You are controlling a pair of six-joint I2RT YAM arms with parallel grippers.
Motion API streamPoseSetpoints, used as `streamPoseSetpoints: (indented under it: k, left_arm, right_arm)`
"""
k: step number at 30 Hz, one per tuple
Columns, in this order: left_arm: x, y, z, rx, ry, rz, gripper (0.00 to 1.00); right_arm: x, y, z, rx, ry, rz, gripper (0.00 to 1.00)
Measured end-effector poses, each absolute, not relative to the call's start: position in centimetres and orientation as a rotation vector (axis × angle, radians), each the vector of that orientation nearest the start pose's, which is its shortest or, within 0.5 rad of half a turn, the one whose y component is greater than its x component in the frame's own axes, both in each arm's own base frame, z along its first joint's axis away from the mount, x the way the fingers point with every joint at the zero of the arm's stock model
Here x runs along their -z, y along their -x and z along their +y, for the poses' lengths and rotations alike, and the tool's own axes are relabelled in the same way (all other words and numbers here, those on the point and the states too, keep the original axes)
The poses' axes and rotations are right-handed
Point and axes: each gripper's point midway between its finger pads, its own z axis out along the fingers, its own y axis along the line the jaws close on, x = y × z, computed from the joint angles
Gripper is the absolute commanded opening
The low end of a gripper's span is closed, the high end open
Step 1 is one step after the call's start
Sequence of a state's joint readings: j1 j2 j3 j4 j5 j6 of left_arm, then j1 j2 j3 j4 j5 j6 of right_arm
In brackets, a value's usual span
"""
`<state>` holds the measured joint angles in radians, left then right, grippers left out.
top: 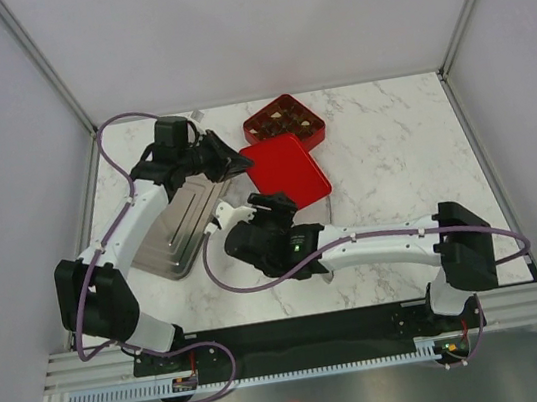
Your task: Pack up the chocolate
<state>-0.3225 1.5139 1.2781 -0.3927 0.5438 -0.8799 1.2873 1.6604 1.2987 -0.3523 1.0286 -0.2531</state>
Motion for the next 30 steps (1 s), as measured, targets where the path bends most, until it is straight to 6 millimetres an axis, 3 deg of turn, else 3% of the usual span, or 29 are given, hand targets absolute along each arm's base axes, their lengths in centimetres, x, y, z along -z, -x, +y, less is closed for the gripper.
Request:
streamPoseSetpoints:
  k: [7,8,14,17,19,20,22,23,25,27,30]
  left_arm:
    - [-22.9,-35.0,-23.8,1.190,0.390,2.391,0.02]
    - [-23.0,-35.1,-23.7,1.188,0.396,2.390,0.02]
    - [-23.3,-35.0,-23.6,1.195,0.433,2.385,0.02]
    - [-23.4,-35.0,-23.6,1.194,0.438,2.387,0.04]
    - [-23.5,-35.0,-23.6,1.193,0.438,2.386,0.14]
    - [-23.6,-35.0,-23.6,1.191,0.438,2.385,0.27]
    - [-24.0,-35.2,-23.4,1.176,0.429,2.379,0.39]
    - [-24.2,-35.2,-23.3,1.163,0.424,2.378,0.49]
    - [-25.2,-35.6,-22.9,1.145,0.406,2.360,0.55]
    - [-26.6,-36.1,-22.4,1.129,0.383,2.333,0.73]
    - [-29.5,-37.7,-20.6,1.094,0.372,2.248,0.78]
  right_arm:
    - [-20.6,-26.3,31.5,0.680,0.954,1.664,0.42]
    - [-20.5,-26.3,31.5,0.688,0.952,1.661,0.33]
    - [-20.7,-26.3,31.4,0.704,0.909,1.656,0.08]
    - [-20.6,-26.3,31.4,0.699,0.900,1.659,0.00]
    - [-20.7,-26.4,31.4,0.697,0.895,1.661,0.00]
    - [-20.7,-26.4,31.3,0.696,0.891,1.662,0.00]
    - [-21.0,-26.7,31.4,0.681,0.866,1.672,0.00]
    - [-21.0,-26.9,31.5,0.653,0.857,1.684,0.00]
    - [-21.2,-27.4,31.4,0.590,0.837,1.714,0.00]
    - [-21.5,-28.3,31.4,0.456,0.806,1.769,0.00]
    - [-23.1,-30.1,30.5,0.206,0.732,1.852,0.00]
